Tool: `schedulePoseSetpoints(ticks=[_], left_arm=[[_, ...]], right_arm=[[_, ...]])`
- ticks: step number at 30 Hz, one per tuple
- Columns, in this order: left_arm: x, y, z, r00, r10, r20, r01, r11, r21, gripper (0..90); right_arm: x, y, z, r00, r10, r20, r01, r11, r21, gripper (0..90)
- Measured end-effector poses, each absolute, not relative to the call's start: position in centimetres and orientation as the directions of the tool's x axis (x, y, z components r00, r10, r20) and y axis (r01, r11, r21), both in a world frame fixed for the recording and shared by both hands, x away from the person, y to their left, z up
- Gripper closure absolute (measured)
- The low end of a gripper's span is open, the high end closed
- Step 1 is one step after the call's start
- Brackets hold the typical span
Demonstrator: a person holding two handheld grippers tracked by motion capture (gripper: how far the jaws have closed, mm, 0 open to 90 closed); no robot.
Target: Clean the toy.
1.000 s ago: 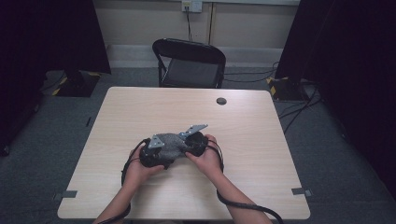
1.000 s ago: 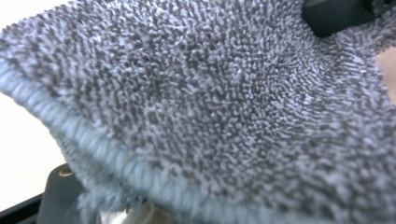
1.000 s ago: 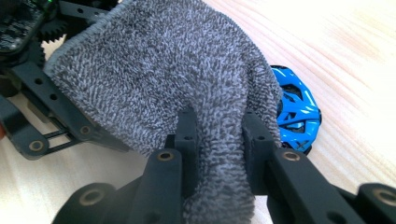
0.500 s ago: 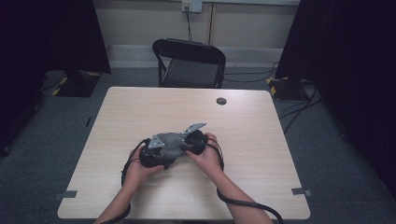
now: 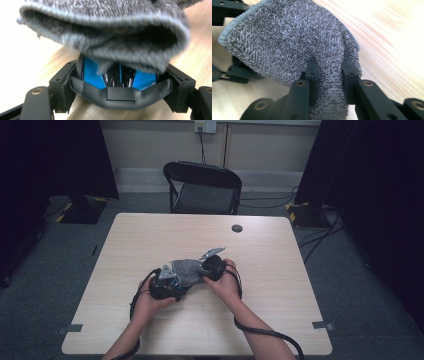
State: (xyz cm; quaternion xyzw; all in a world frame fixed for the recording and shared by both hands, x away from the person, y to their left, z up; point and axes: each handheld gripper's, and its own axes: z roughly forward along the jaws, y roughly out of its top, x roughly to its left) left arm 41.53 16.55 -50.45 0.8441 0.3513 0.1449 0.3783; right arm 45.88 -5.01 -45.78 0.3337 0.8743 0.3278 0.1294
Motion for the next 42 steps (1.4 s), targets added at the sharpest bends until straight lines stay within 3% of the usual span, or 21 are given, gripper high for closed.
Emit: schedulePoseSetpoints(ticks=[42], left_arm=[[41.5,16.6,-50.4,0.712,0.702,-0.019,0.482,-0.468,0.740,23.9]], right_arm=[[50.2,-9.1,-47.2,-0.614,0.788,-0.051,0.598,0.507,0.622,71.9]])
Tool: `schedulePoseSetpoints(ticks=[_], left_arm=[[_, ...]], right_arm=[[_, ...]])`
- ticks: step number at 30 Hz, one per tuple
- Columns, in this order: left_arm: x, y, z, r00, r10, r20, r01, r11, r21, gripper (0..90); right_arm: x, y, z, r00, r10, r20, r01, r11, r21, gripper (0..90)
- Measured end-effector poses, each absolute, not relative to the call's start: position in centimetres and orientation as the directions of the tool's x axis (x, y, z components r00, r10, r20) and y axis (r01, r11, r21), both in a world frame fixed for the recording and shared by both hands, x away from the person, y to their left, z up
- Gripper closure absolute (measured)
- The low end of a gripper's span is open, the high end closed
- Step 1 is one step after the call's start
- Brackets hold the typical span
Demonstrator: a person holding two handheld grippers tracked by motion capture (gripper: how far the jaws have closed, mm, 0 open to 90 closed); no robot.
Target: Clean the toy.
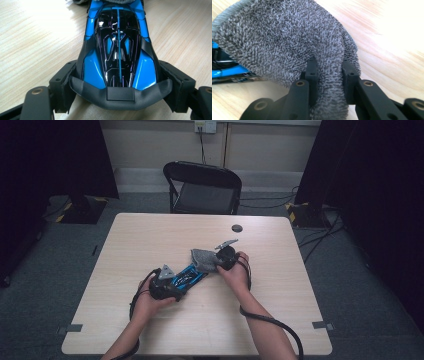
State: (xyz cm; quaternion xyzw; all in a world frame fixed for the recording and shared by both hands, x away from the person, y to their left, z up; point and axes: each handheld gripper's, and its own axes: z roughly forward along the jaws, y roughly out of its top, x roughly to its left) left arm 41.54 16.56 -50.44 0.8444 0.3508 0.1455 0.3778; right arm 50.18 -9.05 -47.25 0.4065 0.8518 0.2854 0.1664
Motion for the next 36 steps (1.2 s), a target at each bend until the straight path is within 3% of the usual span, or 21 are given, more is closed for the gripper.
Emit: schedulePoseSetpoints(ticks=[21,36], left_arm=[[41.5,16.6,-50.4,0.711,0.702,-0.019,0.483,-0.468,0.740,23.9],[41.5,16.6,-50.4,0.711,0.703,-0.020,0.483,-0.468,0.740,23.9]], right_arm=[[50.1,-12.3,-46.8,-0.579,0.811,-0.088,0.608,0.500,0.617,71.6],[49.8,-15.6,-43.8,-0.541,0.836,-0.091,0.595,0.457,0.661,71.6]])
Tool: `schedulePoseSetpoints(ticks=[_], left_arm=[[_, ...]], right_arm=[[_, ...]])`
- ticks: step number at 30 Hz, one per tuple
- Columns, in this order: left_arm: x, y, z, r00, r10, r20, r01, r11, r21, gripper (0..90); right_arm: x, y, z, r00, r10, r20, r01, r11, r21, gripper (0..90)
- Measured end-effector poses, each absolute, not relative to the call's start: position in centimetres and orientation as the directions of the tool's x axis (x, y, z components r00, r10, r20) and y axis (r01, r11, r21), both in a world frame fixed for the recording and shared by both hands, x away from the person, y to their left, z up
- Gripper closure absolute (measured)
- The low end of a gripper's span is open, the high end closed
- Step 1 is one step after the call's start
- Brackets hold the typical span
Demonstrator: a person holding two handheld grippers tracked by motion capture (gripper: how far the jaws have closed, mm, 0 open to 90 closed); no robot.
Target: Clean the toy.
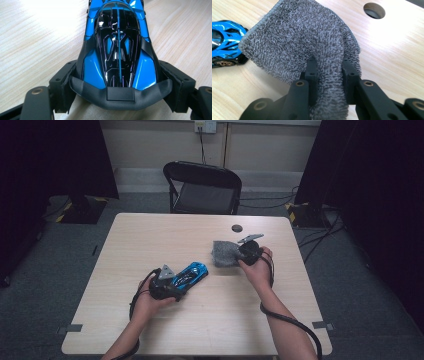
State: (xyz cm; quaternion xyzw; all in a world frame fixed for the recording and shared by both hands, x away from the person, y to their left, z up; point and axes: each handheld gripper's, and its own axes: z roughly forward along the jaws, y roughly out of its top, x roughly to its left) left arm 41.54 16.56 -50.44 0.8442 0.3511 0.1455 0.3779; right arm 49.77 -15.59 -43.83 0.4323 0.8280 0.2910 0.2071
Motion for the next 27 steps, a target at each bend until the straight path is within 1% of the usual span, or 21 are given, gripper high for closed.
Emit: schedulePoseSetpoints(ticks=[13,21,27], left_arm=[[41.5,16.6,-50.4,0.711,0.703,-0.020,0.483,-0.468,0.740,23.9],[41.5,16.6,-50.4,0.712,0.702,-0.019,0.483,-0.469,0.740,23.9],[41.5,16.6,-50.4,0.711,0.703,-0.020,0.483,-0.468,0.740,23.9]], right_arm=[[48.6,-15.7,-42.1,-0.567,0.821,-0.067,0.561,0.445,0.698,71.6],[47.5,-13.2,-41.4,-0.633,0.772,-0.056,0.514,0.473,0.716,71.5],[47.0,-11.8,-41.7,-0.656,0.754,-0.037,0.504,0.473,0.722,71.0]])
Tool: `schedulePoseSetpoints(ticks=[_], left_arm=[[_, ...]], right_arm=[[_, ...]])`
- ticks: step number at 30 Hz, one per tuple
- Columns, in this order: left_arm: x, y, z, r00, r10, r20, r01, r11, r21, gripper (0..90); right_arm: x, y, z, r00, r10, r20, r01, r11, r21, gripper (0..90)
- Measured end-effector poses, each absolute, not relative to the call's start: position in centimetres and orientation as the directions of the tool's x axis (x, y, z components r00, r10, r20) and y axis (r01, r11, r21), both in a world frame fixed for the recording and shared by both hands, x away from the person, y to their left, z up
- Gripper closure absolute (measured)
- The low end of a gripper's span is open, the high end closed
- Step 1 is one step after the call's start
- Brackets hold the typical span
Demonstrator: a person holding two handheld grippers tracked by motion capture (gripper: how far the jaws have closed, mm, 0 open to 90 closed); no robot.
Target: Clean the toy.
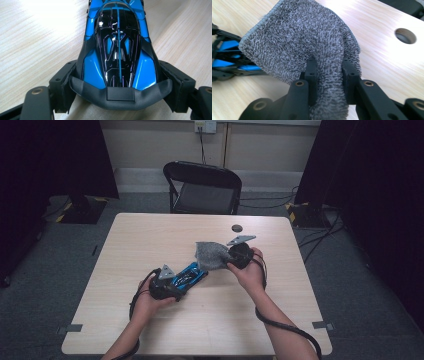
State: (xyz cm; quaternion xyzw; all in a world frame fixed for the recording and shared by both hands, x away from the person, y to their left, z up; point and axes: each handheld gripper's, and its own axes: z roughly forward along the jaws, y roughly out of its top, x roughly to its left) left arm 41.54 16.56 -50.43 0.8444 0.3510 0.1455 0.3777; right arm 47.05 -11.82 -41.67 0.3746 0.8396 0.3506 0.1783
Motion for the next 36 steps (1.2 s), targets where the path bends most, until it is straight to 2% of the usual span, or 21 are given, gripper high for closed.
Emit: schedulePoseSetpoints(ticks=[29,36], left_arm=[[41.5,16.6,-50.4,0.712,0.702,-0.019,0.482,-0.469,0.740,23.9],[41.5,16.6,-50.4,0.711,0.703,-0.022,0.484,-0.467,0.740,23.9]], right_arm=[[43.4,-3.9,-43.1,-0.808,0.588,-0.049,0.382,0.584,0.716,70.9],[43.0,-2.4,-44.1,-0.821,0.567,-0.074,0.370,0.625,0.687,70.8]])
